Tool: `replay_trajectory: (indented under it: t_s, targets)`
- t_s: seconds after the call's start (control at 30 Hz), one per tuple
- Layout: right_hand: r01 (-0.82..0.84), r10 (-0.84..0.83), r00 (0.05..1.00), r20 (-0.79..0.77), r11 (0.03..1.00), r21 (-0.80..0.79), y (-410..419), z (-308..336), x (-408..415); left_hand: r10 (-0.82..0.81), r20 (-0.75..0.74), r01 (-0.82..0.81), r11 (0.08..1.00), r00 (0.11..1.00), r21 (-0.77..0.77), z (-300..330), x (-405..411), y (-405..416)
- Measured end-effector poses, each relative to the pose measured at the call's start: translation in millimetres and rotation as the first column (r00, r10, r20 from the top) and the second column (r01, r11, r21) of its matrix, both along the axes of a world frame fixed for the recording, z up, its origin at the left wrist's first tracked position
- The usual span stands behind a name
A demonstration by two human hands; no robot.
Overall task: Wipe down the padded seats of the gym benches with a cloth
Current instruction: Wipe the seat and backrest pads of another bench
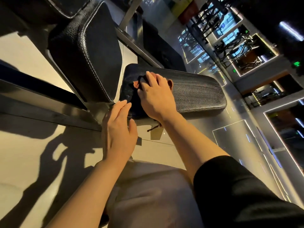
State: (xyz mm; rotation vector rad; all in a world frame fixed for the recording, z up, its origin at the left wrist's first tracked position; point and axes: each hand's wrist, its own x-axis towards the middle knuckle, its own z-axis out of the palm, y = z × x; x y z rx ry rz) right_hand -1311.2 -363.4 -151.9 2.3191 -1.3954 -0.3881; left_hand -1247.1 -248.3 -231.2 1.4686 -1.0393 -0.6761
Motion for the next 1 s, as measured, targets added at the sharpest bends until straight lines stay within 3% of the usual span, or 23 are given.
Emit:
replay_trajectory:
  t_s: [0.23, 0.43, 0.63, 0.73, 0.8, 0.87, 1.0]
  targets:
    - [-0.152, 0.157, 0.988, -0.013, 0.973, 0.171, 18.6, -32.3, 37.3, 0.183, -0.042, -0.177, 0.977, 0.982, 0.121, -1.0, 12.7, 6.5]
    - [-0.158, 0.152, 0.987, 0.048, 0.975, 0.159, 10.3, -18.4, 32.2, 0.188, -0.106, -0.179, 0.98, 0.976, 0.088, 3.0, -3.7, -0.8]
    - [0.028, -0.026, 0.999, 0.044, 0.999, -0.046, -33.5, 11.5, -3.8, 0.157, -0.138, -0.167, 0.984, 0.978, -0.068, 9.9, -17.1, -10.6]
    - [-0.053, 0.053, 0.999, 0.002, 0.997, -0.059, -33.5, 6.4, 0.3, 0.177, -0.129, -0.19, 0.978, 0.976, -0.091, 7.8, -18.4, -18.4]
    - [-0.147, 0.147, 0.989, -0.02, 0.989, 0.017, -31.1, -0.5, 10.9, 0.193, -0.118, -0.205, 0.973, 0.974, -0.104, 4.2, -19.6, -24.4]
    - [-0.172, 0.175, 0.984, -0.028, 0.981, 0.085, -34.1, -7.2, 18.5, 0.217, -0.098, -0.227, 0.968, 0.971, -0.103, 0.4, -20.2, -31.0]
    - [-0.191, 0.191, 0.982, 0.006, 0.979, 0.067, -53.8, -14.1, 29.1, 0.223, -0.069, -0.23, 0.967, 0.972, -0.108, -4.7, -16.5, -41.7]
